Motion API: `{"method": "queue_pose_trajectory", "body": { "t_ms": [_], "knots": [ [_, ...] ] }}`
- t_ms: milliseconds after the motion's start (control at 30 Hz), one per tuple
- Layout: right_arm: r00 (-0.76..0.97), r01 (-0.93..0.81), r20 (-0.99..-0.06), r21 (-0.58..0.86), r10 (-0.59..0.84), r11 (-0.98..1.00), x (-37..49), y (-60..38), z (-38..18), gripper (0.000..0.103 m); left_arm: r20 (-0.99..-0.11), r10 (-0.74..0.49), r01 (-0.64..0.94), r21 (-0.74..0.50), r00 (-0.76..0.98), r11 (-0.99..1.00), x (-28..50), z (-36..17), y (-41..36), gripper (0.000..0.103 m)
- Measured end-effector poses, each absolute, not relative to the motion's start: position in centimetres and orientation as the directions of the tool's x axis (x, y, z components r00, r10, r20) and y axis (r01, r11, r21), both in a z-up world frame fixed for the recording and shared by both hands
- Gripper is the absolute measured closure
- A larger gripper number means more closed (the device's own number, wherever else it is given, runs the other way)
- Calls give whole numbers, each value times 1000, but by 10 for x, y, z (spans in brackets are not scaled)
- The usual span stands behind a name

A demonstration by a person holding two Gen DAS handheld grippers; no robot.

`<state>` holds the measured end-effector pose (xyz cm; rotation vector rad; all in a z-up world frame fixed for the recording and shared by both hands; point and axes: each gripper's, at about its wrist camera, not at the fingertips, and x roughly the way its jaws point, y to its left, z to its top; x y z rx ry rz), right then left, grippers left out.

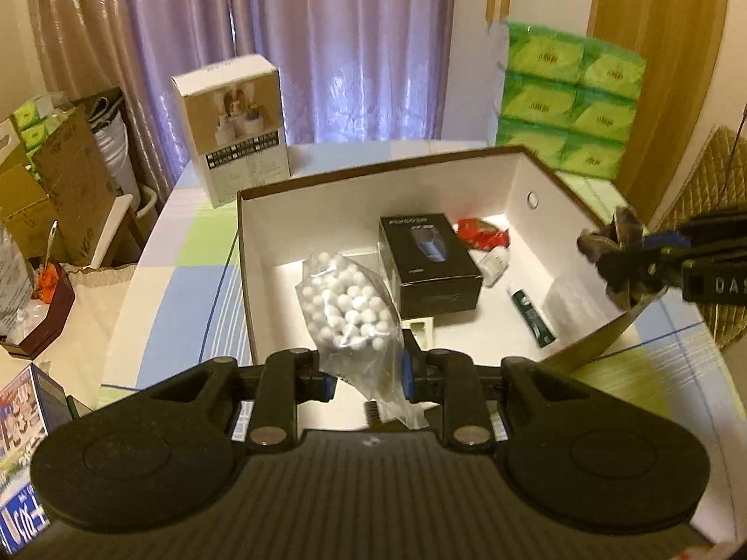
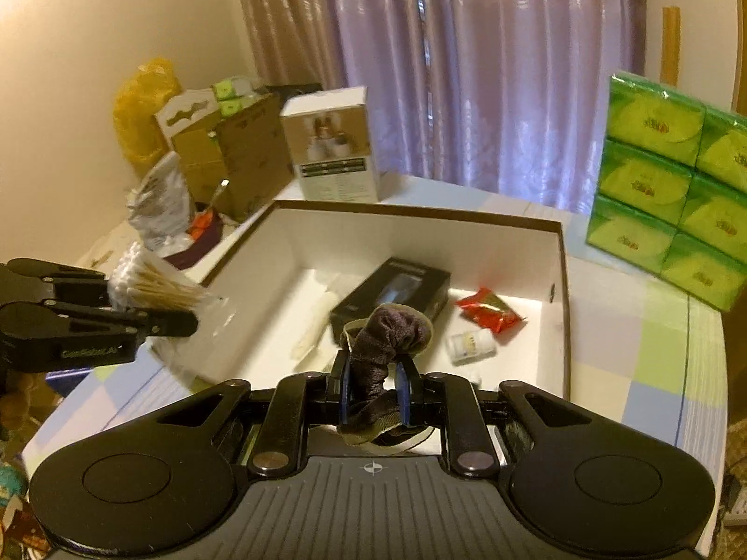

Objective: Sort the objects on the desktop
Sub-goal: 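Grasp the cotton swab bag with the left tool while the right tool grasps the scrunchie, then carry the swab bag and scrunchie into the box and open both tools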

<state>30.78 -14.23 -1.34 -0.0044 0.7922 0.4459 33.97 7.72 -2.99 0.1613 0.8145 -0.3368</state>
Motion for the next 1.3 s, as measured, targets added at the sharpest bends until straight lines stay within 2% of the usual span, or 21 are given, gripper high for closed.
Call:
{"method": "queue_pose_trajectory", "body": {
  "t_ms": [333,800,867,967,1300],
  "knots": [
    [570,-375,-744,141,348,916,337,-138,-34,87,-815,-205,407,42,542,913,372,-57,75,82],
    [504,-382,-799,133,327,914,355,-136,-58,87,-904,-148,576,124,402,808,401,-83,61,79],
    [499,-382,-803,132,324,915,357,-136,-59,86,-909,-139,594,136,394,793,401,-84,59,77],
    [495,-379,-807,133,322,916,358,-138,-60,87,-908,-130,599,150,398,786,404,-84,58,67],
    [480,-376,-818,136,318,916,361,-141,-65,86,-895,-137,583,154,424,798,409,-75,64,60]
  ]
}}
